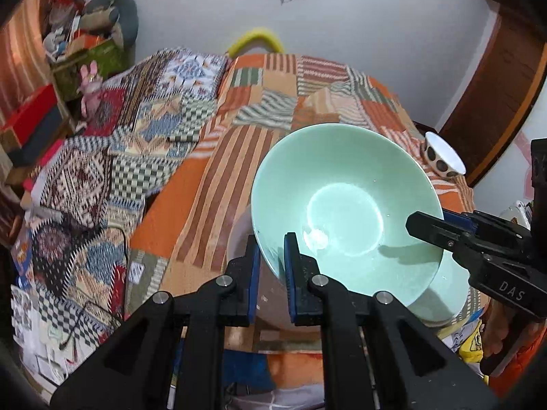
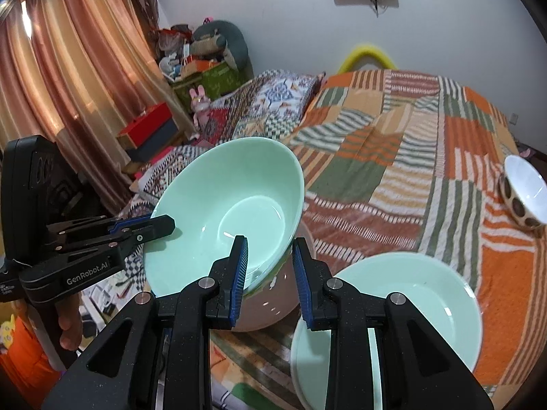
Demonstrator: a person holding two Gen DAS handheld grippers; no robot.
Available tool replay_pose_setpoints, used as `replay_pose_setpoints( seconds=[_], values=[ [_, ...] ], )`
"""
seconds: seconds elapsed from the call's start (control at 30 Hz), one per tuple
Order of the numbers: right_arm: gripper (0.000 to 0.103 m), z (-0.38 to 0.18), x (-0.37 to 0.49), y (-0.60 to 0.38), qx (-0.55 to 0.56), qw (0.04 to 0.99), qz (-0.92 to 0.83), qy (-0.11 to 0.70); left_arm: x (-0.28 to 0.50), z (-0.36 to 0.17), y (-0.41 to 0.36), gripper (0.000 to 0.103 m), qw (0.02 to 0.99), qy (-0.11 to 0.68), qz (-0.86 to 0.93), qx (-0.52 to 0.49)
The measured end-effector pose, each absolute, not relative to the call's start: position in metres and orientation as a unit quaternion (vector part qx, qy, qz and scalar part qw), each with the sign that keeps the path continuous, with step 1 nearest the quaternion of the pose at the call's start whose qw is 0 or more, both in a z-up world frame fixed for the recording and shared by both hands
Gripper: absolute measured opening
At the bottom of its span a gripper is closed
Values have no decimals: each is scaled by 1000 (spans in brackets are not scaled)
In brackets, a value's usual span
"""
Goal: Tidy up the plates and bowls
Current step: 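Lower the pale green bowl into the pale pink bowl and open both grippers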
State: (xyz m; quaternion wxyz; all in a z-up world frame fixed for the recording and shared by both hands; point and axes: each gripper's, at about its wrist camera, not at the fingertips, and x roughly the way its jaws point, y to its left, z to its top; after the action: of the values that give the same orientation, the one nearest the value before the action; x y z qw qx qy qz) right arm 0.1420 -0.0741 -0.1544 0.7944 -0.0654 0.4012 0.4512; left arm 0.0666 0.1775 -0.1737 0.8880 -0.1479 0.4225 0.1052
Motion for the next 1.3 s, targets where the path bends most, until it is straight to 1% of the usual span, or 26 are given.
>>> replay_pose_setpoints(
  seconds=[0.23, 0.57, 1.0, 1.07, 1.17, 1.2, 1.23, 1.3],
  values=[
    [24, -177, 136, -61, -89, 782, 448, 424, 68, -205, 185, 12, 869, 455, 116, -155],
    [24, -200, 140, -54, -108, 772, 436, 449, 75, -229, 187, 12, 855, 478, 115, -166],
    [25, -207, 144, -52, -125, 776, 427, 447, 81, -236, 189, 13, 853, 482, 122, -160],
    [27, -207, 143, -50, -131, 775, 427, 447, 81, -236, 189, 13, 853, 482, 121, -160],
    [27, -208, 143, -50, -128, 774, 427, 450, 80, -235, 192, 13, 851, 484, 117, -168],
    [27, -208, 143, -51, -124, 774, 429, 449, 80, -234, 192, 14, 851, 484, 116, -169],
    [27, -206, 143, -52, -120, 774, 431, 448, 80, -233, 191, 16, 850, 485, 116, -168],
    [27, -203, 144, -54, -117, 776, 431, 446, 80, -231, 190, 16, 850, 486, 120, -163]
  ],
)
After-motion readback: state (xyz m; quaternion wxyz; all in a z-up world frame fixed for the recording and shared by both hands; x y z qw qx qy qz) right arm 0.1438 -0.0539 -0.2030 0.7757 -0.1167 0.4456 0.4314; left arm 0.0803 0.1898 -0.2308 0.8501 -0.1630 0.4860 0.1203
